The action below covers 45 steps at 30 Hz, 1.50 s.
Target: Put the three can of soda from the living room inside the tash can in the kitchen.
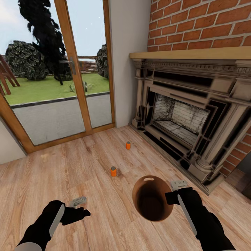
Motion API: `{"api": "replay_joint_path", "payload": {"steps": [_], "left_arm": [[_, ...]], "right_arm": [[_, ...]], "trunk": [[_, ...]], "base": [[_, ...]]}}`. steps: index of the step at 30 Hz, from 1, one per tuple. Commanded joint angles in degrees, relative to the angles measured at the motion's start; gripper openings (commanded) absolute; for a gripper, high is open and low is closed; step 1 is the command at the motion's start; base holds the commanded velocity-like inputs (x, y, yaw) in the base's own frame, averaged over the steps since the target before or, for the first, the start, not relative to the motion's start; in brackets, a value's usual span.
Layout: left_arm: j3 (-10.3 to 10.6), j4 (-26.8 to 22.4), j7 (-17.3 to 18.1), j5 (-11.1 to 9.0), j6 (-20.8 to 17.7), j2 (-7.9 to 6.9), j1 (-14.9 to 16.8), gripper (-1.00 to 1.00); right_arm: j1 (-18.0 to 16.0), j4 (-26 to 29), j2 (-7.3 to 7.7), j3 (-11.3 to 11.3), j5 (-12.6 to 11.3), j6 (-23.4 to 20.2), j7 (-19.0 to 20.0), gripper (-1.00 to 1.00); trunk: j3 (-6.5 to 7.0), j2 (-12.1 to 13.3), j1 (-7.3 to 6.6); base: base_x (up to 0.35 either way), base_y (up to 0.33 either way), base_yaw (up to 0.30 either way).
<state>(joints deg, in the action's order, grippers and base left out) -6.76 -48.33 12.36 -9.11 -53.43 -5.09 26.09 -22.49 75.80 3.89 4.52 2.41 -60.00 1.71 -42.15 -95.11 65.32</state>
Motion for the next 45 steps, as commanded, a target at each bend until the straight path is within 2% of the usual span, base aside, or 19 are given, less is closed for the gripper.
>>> {"api": "replay_joint_path", "payload": {"steps": [1,7,19,35,40,45], "left_arm": [[0.00,0.02,-0.03,0.01,0.04,0.03,0.00,1.00],[0.00,0.08,-0.14,0.16,0.52,0.20,0.01,1.00],[0.00,0.15,-0.31,0.30,1.03,0.19,0.02,1.00],[0.40,0.17,-0.91,0.58,1.83,0.58,0.01,1.00],[0.46,0.16,-0.92,0.59,1.90,0.66,0.01,1.00],[0.51,0.16,-0.98,0.61,1.92,0.80,0.03,1.00]], "right_arm": [[-0.02,0.02,0.01,-0.01,-0.74,0.00,0.31,-1.00],[-0.02,0.04,0.05,-0.05,-0.74,0.00,0.31,-1.00],[-0.01,0.05,0.06,-0.07,-0.78,0.00,0.31,-1.00],[-0.01,0.05,0.06,-0.13,-0.83,0.00,0.31,-1.00],[-0.01,0.05,0.06,-0.17,-0.89,0.00,0.32,-1.00],[-0.01,0.05,0.06,-0.37,-0.96,0.00,0.31,-1.00]], "trunk": [[0.01,0.00,0.00],[-0.06,0.00,0.00],[-2.55,-4.82,2.63],[-5.47,-11.23,6.15],[-5.48,-11.23,6.15],[-6.37,-13.24,7.25]], "base": [[0.000,0.000,0.000],[0.000,0.000,0.078],[0.000,0.000,0.190],[0.000,0.000,0.018],[0.000,0.000,0.000],[0.000,0.000,0.000]]}}
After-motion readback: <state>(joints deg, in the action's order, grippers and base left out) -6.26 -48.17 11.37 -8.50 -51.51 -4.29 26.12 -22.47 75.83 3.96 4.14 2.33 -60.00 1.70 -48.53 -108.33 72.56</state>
